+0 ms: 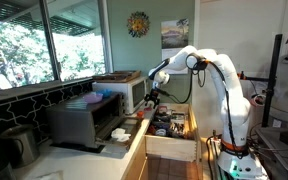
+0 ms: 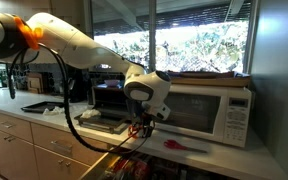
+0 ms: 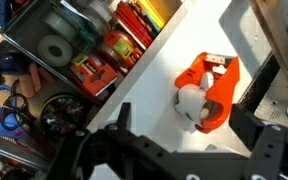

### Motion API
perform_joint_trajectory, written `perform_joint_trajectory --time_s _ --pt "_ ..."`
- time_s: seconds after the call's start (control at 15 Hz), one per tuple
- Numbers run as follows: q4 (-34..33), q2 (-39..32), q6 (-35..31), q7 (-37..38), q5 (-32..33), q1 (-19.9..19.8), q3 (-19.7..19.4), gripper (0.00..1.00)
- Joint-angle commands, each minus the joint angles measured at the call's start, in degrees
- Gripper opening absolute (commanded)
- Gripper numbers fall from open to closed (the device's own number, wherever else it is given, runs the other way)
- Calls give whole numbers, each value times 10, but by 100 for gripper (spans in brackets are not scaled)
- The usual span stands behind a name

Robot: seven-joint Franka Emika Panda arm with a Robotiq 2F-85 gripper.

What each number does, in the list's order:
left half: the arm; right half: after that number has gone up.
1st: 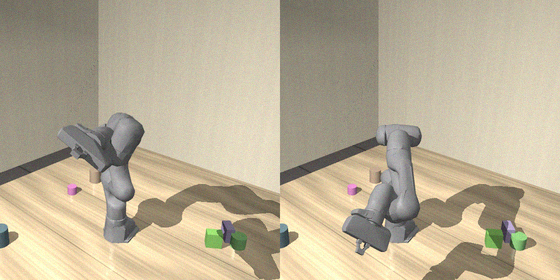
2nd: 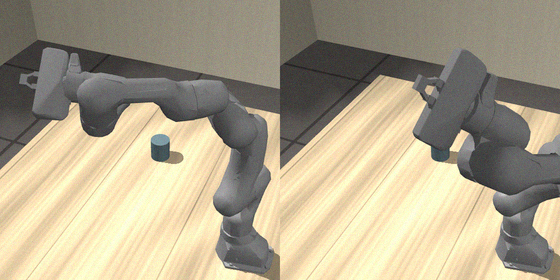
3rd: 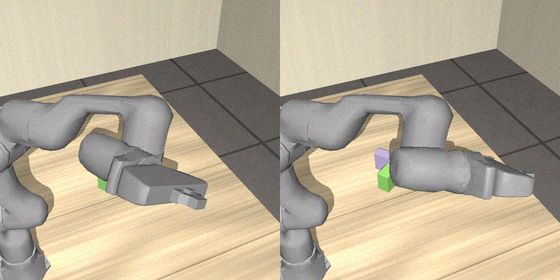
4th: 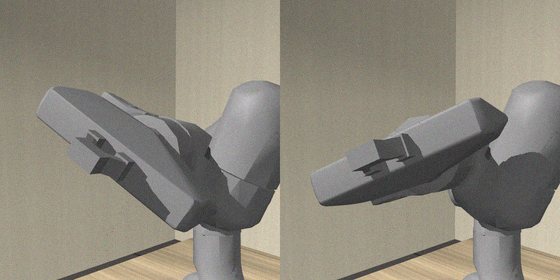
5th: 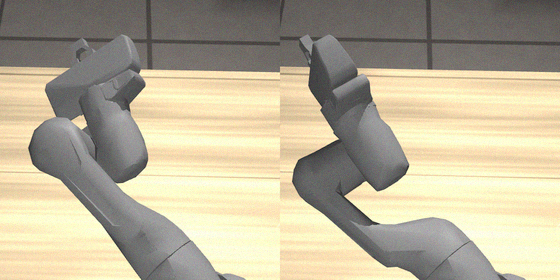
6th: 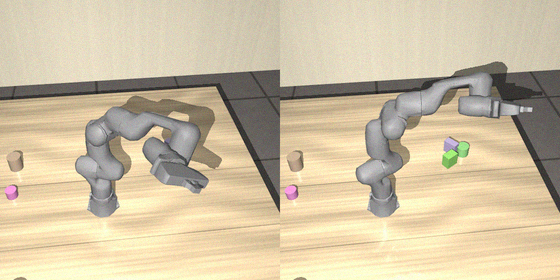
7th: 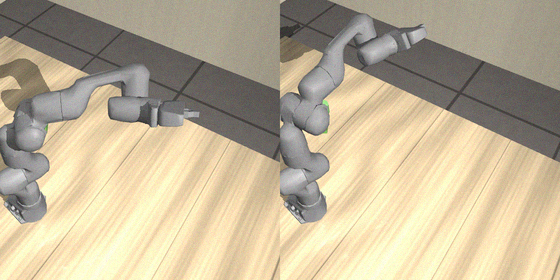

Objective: Put the orange thing onto the oven

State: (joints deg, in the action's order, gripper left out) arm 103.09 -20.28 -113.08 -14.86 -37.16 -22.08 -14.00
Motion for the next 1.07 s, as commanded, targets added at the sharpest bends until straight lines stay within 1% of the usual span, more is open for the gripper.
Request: perform_joint_trajectory --time_s 0.0,0.33,0.47,0.53,0.6,0.67,0.73,0.8,0.87,0.93,1.0 --pt "-52 -45 44 3 -6 -21 10 100" --pt "-79 -84 18 7 -5 -23 20 100" --pt "-88 -94 19 5 -3 -22 27 97" --pt "-90 -95 15 0 -3 -21 31 98" --pt "-94 -98 12 0 -2 -21 34 96" --pt "-98 -101 11 1 -1 -21 37 96" --pt "-105 -107 12 4 -1 -22 39 95" --pt "-109 -110 13 4 -2 -23 41 91" --pt "-112 -113 14 5 0 -23 42 86" --pt "-115 -116 16 5 1 -23 43 72" --pt "-118 -118 18 6 2 -23 44 60"
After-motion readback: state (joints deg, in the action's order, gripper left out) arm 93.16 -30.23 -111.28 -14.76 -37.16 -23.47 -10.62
